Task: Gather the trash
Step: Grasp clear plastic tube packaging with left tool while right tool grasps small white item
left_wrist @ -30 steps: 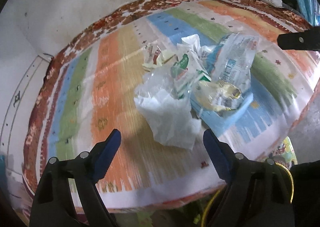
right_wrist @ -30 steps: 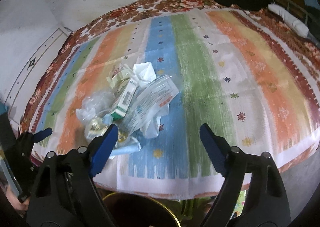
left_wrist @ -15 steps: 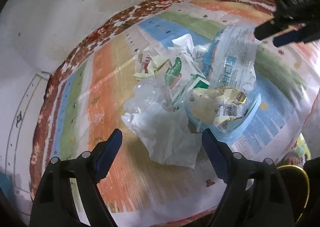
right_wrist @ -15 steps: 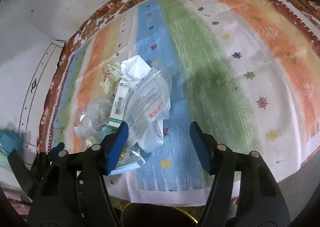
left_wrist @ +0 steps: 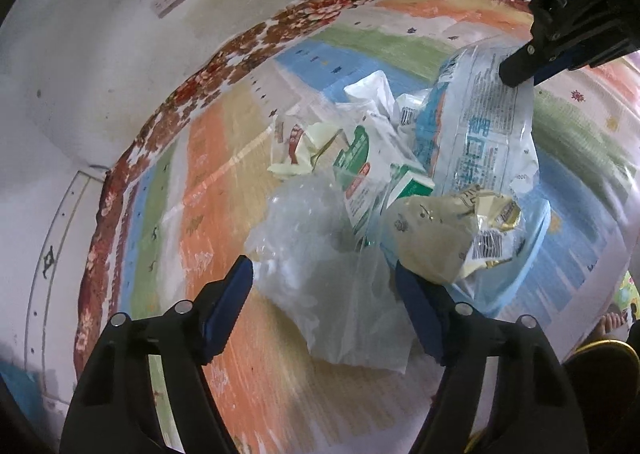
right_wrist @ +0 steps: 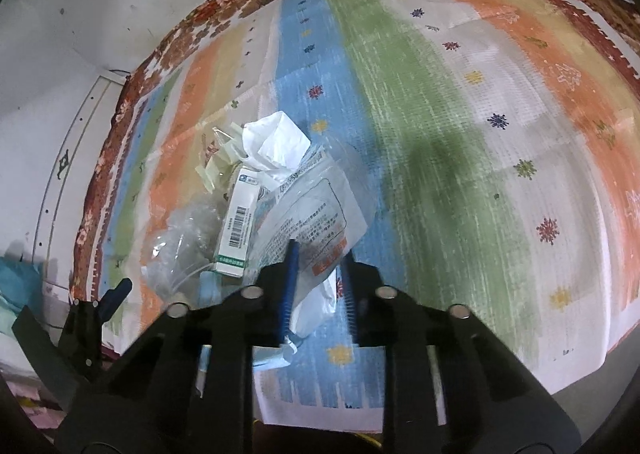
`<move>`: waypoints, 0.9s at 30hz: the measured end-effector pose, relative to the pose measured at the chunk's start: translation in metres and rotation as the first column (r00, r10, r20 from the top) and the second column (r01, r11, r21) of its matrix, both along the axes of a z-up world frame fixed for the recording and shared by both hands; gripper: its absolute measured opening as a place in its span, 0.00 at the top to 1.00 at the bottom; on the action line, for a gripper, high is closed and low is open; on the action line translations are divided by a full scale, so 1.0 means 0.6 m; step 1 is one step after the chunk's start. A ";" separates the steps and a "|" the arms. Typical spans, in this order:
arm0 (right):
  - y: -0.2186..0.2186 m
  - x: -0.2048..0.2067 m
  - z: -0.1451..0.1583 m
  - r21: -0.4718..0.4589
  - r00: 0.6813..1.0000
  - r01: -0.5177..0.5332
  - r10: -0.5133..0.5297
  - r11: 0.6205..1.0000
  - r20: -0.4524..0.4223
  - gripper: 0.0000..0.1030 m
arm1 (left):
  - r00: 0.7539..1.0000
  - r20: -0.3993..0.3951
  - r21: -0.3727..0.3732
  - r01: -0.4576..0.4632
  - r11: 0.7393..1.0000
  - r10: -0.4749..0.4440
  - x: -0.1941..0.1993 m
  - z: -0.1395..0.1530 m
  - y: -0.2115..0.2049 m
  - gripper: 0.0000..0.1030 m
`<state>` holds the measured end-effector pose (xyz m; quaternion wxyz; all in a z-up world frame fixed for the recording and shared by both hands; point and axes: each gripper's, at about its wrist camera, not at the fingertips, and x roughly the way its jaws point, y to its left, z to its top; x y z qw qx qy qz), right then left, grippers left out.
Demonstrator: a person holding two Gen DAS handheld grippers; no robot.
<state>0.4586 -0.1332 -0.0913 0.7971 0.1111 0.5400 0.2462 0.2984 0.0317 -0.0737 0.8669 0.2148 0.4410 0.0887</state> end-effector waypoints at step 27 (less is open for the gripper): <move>0.006 -0.038 0.125 0.069 0.971 -0.097 0.079 0.993 0.226 1.00 | 0.972 0.126 -0.278 -0.159 0.947 0.200 -0.007 0.092 0.080 0.96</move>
